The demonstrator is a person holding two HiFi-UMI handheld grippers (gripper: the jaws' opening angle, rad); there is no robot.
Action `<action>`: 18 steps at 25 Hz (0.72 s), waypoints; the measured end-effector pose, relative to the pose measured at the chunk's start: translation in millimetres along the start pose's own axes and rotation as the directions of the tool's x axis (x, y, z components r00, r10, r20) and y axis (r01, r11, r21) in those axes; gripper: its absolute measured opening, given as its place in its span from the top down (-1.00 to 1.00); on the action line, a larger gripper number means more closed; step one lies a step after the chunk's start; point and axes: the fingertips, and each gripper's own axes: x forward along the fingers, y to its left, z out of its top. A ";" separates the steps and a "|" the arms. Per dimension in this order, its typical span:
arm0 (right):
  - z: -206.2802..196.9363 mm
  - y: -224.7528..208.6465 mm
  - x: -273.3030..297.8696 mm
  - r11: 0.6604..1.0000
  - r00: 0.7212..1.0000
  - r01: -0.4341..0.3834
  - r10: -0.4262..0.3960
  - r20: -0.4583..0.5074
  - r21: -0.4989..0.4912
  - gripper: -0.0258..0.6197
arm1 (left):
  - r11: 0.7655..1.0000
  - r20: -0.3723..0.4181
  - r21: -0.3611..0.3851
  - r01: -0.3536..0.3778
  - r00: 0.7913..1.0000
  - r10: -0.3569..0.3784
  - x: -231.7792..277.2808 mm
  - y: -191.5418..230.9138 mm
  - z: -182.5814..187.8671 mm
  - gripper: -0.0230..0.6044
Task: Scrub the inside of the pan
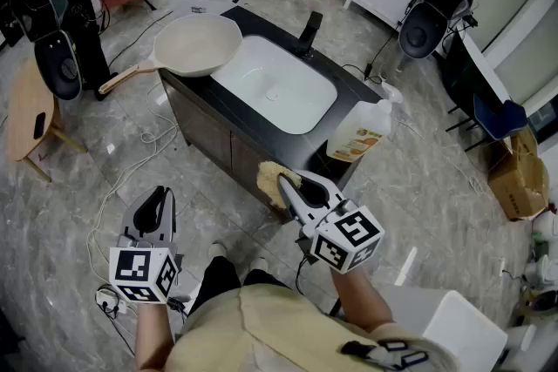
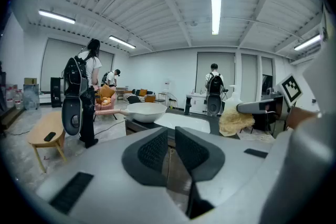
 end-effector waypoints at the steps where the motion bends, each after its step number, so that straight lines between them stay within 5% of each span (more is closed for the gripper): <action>1: -0.5 1.7 1.4 1.000 1.000 -0.001 0.001 0.001 0.000 0.75 | 1.000 -0.008 -0.002 0.005 1.000 -0.005 0.1 2.0 -2.3 0.76; 18: 10.2 14.9 34.5 0.997 0.999 -0.039 0.039 0.000 0.072 0.75 | 1.000 -0.033 -0.006 0.023 0.999 -0.023 7.8 18.3 -18.5 0.75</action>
